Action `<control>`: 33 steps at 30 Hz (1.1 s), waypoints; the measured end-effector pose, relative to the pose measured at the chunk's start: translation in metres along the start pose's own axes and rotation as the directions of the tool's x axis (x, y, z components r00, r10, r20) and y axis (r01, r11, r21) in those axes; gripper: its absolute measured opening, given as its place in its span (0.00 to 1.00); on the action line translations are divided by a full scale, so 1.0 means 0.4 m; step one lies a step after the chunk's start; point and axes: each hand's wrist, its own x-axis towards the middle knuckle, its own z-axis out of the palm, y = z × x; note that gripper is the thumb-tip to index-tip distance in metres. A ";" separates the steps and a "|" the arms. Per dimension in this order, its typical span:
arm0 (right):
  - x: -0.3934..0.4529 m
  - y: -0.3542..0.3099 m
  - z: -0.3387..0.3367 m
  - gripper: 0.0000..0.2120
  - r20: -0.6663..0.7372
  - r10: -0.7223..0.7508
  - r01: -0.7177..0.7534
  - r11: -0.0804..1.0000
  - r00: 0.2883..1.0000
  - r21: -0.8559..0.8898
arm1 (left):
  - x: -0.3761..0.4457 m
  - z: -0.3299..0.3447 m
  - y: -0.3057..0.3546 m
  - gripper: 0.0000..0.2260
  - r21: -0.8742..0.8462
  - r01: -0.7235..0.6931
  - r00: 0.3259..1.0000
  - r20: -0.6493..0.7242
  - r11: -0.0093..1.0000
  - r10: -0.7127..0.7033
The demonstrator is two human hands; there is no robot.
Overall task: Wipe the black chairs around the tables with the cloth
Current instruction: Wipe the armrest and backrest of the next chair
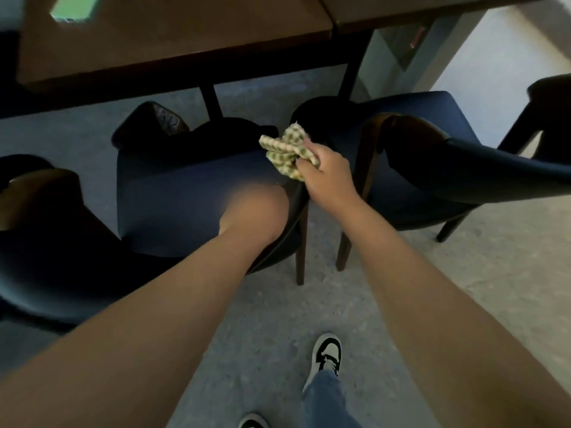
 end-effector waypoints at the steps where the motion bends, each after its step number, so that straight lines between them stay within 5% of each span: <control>1: 0.000 -0.001 -0.002 0.18 0.033 -0.014 0.016 0.999 0.999 -0.040 | 0.000 -0.005 -0.004 0.16 -0.068 0.006 1.000 -0.008 0.998 -0.007; 6: 0.009 -0.007 -0.004 0.14 0.148 -0.101 0.134 0.962 0.984 -0.240 | 0.020 -0.027 -0.031 0.11 -0.237 0.059 0.997 0.062 0.970 -0.046; 10: 0.043 -0.013 -0.004 0.19 0.182 -0.051 0.104 0.949 0.982 -0.298 | 0.019 -0.050 -0.069 0.06 -0.572 0.166 0.971 0.238 0.803 -0.031; 13: 0.057 -0.014 -0.012 0.18 0.212 -0.051 0.122 0.934 0.976 -0.337 | 0.013 -0.055 -0.081 0.07 -0.658 0.189 0.950 0.311 0.729 0.035; 15: 0.056 -0.014 -0.012 0.16 0.195 -0.059 0.120 0.941 0.979 -0.317 | 0.011 -0.053 -0.071 0.08 -0.546 0.051 0.967 0.237 0.836 0.096; 17: 0.052 -0.010 -0.009 0.14 0.161 -0.071 0.113 0.956 0.984 -0.272 | 0.004 -0.044 -0.063 0.10 -0.228 -0.217 0.958 0.135 0.949 0.251; 20: 0.041 -0.017 -0.004 0.12 0.145 -0.097 0.131 0.960 0.985 -0.247 | -0.030 -0.041 -0.048 0.13 0.212 -0.459 0.888 0.077 0.863 0.453; 23: 0.027 -0.017 0.002 0.10 0.097 -0.131 0.149 0.965 0.987 -0.215 | -0.042 -0.039 -0.043 0.12 0.366 -0.481 0.870 0.086 0.797 0.485; 33: 0.026 -0.004 0.029 0.07 -0.147 -0.106 0.091 0.990 0.983 -0.108 | -0.043 -0.051 -0.048 0.14 0.413 -0.373 0.824 -0.265 0.831 0.501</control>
